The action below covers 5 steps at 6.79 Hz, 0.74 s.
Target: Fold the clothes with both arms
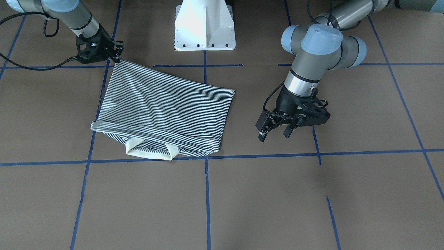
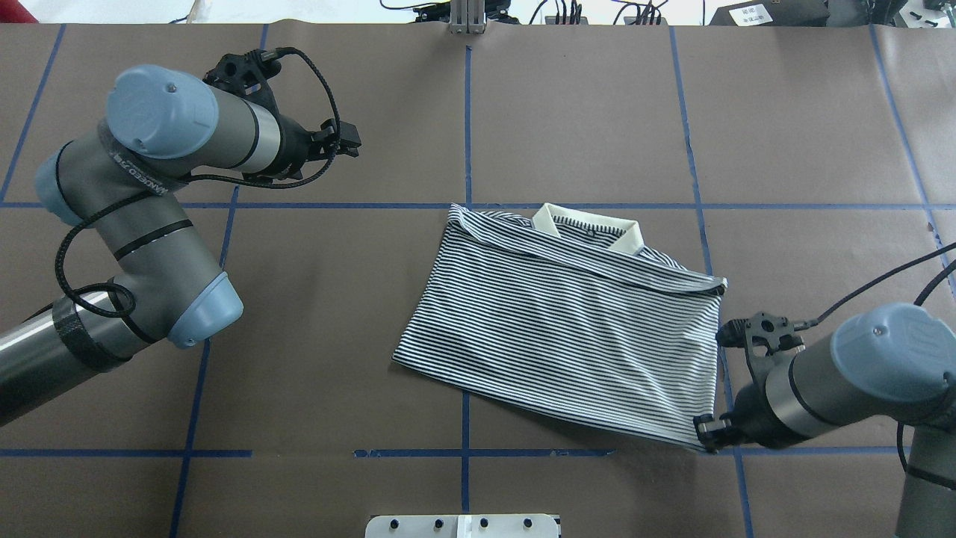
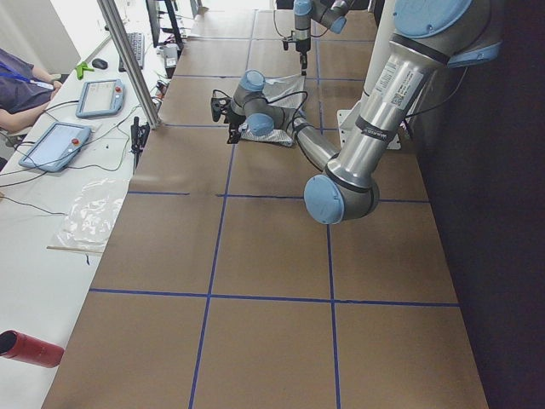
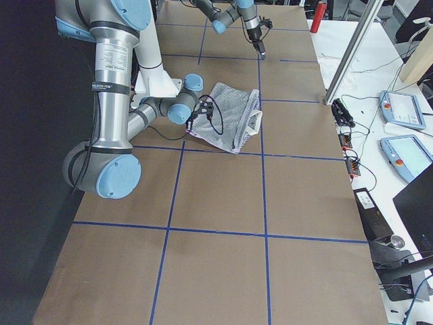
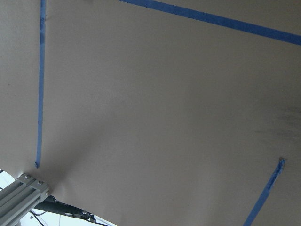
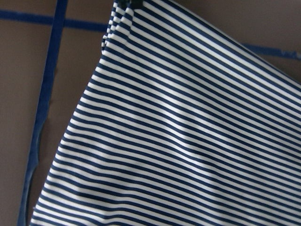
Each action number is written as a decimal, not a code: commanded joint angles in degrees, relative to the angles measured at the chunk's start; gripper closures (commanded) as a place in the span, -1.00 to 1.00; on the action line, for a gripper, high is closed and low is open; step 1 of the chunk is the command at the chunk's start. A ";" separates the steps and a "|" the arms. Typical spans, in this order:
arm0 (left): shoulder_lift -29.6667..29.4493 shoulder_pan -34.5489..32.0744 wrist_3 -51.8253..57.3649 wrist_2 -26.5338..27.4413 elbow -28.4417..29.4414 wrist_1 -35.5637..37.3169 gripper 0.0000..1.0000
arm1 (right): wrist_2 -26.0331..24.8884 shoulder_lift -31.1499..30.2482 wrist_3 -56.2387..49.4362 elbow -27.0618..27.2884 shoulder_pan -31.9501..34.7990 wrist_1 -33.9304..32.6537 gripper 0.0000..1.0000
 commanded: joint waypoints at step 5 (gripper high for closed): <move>0.67 12.00 -18.81 -2.99 -6.96 8.33 -1.00 | -2.06 12.66 5.05 2.76 6.74 1.73 -1.00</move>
